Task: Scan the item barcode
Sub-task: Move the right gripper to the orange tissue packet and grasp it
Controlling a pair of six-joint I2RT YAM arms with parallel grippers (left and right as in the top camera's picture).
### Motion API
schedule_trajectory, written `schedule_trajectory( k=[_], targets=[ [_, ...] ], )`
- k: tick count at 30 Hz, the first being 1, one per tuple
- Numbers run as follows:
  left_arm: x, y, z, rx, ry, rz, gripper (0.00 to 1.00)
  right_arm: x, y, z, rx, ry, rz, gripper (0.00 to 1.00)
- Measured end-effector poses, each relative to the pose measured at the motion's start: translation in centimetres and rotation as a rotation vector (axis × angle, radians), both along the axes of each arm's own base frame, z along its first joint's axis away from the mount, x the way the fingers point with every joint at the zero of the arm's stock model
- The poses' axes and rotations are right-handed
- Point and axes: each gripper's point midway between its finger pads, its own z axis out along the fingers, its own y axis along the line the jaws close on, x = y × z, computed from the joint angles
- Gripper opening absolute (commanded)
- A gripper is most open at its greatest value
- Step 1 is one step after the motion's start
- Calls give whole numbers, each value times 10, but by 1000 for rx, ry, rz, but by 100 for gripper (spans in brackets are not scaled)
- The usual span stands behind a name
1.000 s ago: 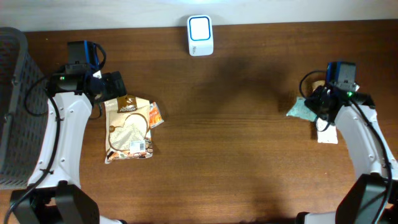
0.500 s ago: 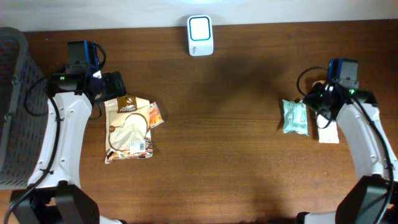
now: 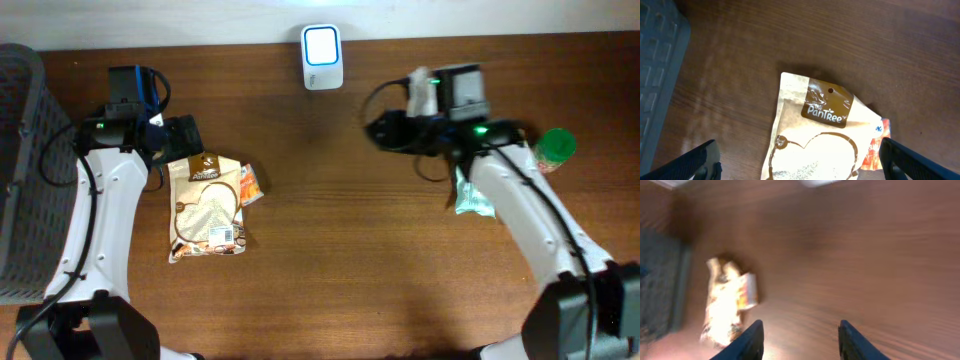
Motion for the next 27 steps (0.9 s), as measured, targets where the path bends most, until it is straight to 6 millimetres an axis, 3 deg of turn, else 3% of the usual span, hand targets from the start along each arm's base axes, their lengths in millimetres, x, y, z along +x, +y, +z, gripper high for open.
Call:
schedule_trajectory(
  k=[1, 6, 11, 17, 20, 27],
  targets=[
    [0, 0, 0, 0, 1, 0, 99, -3, 16, -3, 1, 22, 36, 42],
    [0, 0, 0, 0, 0, 0, 99, 18, 109, -4, 7, 23, 214, 43],
    [0, 0, 0, 0, 0, 0, 99, 26, 177, -25, 20, -7, 328, 43],
    [0, 0, 0, 0, 0, 0, 99, 15, 210, -85, -5, 56, 384, 41],
    [0, 0, 0, 0, 0, 0, 99, 8, 213, -109, -20, 110, 387, 41],
    [0, 0, 0, 0, 0, 0, 99, -9, 218, -130, -5, 209, 406, 27]
  ],
)
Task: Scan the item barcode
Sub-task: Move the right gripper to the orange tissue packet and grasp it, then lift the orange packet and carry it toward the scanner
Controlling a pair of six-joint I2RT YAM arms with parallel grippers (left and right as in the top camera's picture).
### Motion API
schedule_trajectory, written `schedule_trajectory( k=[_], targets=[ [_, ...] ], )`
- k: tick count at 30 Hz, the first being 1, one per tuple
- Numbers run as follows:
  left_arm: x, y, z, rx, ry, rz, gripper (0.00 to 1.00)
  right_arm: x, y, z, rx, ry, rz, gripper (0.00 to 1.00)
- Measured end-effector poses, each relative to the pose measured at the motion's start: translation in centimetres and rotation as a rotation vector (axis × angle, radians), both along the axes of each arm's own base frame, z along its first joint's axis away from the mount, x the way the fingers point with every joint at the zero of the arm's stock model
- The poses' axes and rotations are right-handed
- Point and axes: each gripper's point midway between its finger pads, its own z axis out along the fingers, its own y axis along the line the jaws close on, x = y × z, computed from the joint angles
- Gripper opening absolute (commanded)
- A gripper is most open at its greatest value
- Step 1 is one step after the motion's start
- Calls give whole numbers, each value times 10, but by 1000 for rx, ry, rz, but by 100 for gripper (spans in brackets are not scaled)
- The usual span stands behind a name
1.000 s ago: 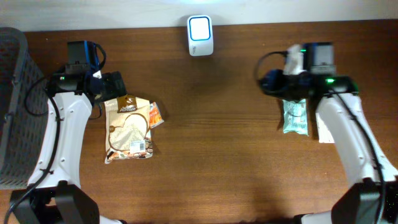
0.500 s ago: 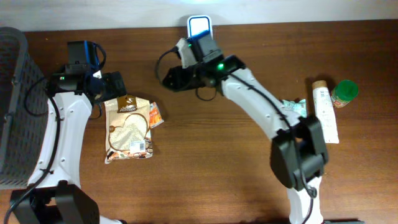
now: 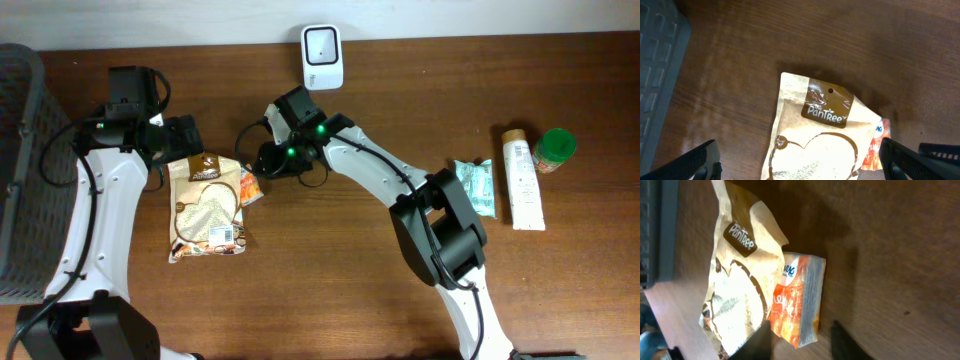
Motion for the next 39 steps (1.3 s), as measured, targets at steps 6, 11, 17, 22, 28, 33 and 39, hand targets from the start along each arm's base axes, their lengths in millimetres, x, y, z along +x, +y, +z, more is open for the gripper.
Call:
schedule_trajectory(
  k=[6, 11, 17, 22, 28, 33, 39],
  targets=[
    [0, 0, 0, 0, 0, 0, 99, -19, 12, -25, -8, 77, 29, 27],
    [0, 0, 0, 0, 0, 0, 99, -26, 15, -34, -10, 100, 43, 27],
    [0, 0, 0, 0, 0, 0, 99, -25, 17, -39, -2, 116, 37, 27],
    [0, 0, 0, 0, 0, 0, 99, -24, 18, -41, 3, 119, 29, 4],
    [0, 0, 0, 0, 0, 0, 99, -32, 4, -40, 9, 218, 29, 4],
    [0, 0, 0, 0, 0, 0, 99, -24, -58, -32, 29, 354, 12, 4],
    [0, 0, 0, 0, 0, 0, 99, -15, -123, 41, 171, 324, 40, 4]
  ],
)
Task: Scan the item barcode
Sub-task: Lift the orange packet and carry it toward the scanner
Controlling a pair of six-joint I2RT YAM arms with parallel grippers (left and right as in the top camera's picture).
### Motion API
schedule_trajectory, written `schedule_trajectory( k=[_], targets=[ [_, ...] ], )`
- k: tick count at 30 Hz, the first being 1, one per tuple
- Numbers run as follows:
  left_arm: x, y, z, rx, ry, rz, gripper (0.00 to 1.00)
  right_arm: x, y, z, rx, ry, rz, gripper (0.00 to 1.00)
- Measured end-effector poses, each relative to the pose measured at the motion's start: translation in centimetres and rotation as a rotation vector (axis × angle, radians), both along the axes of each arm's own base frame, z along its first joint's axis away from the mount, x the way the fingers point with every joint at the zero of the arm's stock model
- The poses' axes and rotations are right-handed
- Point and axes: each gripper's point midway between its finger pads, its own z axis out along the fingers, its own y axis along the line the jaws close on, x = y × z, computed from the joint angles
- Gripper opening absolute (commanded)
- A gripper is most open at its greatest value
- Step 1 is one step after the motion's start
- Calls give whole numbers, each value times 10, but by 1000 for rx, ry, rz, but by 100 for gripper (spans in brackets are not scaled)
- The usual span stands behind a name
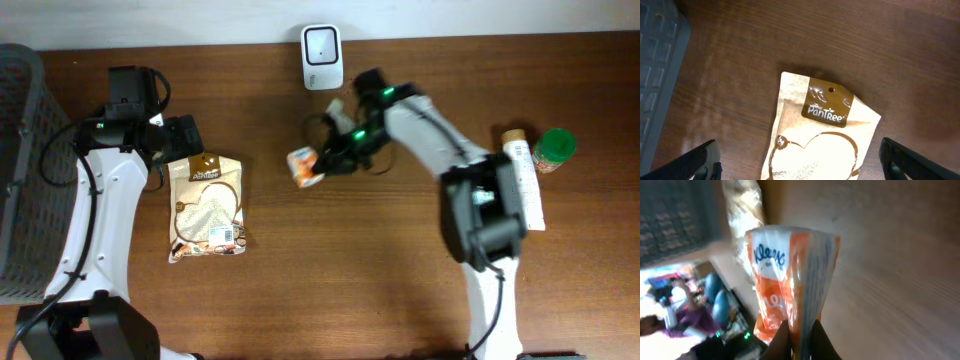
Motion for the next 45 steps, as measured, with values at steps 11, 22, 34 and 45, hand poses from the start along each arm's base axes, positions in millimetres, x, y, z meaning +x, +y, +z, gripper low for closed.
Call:
schedule_trajectory(
  k=[11, 22, 34, 45],
  targets=[
    [0, 0, 0, 0, 0, 0, 99, -9, -34, 80, 412, -68, 32, 4],
    [0, 0, 0, 0, 0, 0, 99, -9, -55, 116, 578, 16, -82, 4],
    [0, 0, 0, 0, 0, 0, 99, -49, -83, 232, 624, -260, -73, 4],
    [0, 0, 0, 0, 0, 0, 99, -56, -110, 264, 623, -367, -128, 4]
  ],
)
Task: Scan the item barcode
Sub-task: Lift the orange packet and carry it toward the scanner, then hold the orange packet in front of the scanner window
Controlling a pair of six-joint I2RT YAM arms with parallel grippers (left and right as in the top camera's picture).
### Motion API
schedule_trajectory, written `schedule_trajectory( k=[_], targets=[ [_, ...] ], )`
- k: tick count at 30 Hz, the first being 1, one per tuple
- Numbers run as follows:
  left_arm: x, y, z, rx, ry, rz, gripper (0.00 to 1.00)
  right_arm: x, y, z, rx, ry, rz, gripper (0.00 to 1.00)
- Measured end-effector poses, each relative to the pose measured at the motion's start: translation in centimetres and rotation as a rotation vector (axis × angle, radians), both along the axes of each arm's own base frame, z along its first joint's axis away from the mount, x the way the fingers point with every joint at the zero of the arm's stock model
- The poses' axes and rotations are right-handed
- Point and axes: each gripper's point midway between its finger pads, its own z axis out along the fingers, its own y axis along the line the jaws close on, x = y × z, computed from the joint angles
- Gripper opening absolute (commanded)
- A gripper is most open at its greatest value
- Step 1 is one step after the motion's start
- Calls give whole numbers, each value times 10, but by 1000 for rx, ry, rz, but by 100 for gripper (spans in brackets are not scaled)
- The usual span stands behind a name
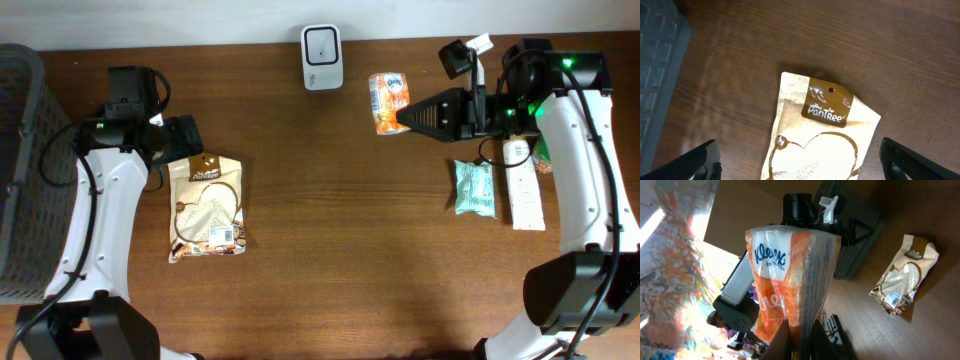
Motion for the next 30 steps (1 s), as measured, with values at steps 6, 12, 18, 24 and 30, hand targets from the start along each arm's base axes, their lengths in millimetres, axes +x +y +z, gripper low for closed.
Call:
schedule_trajectory(
  k=[6, 12, 18, 24, 30],
  targets=[
    [0, 0, 0, 0, -1, 0, 99, 20, 8, -33, -215, -35, -8, 4],
    [0, 0, 0, 0, 0, 0, 99, 71, 38, -42, -648, -168, -215, 4],
    [0, 0, 0, 0, 0, 0, 99, 146, 56, -6, -898, -549, -592, 4],
    [0, 0, 0, 0, 0, 0, 99, 221, 78, -41, -1169, -833, -771, 4],
    [0, 0, 0, 0, 0, 0, 99, 276, 79, -107, -1435, -1045, -742, 4]
  ],
)
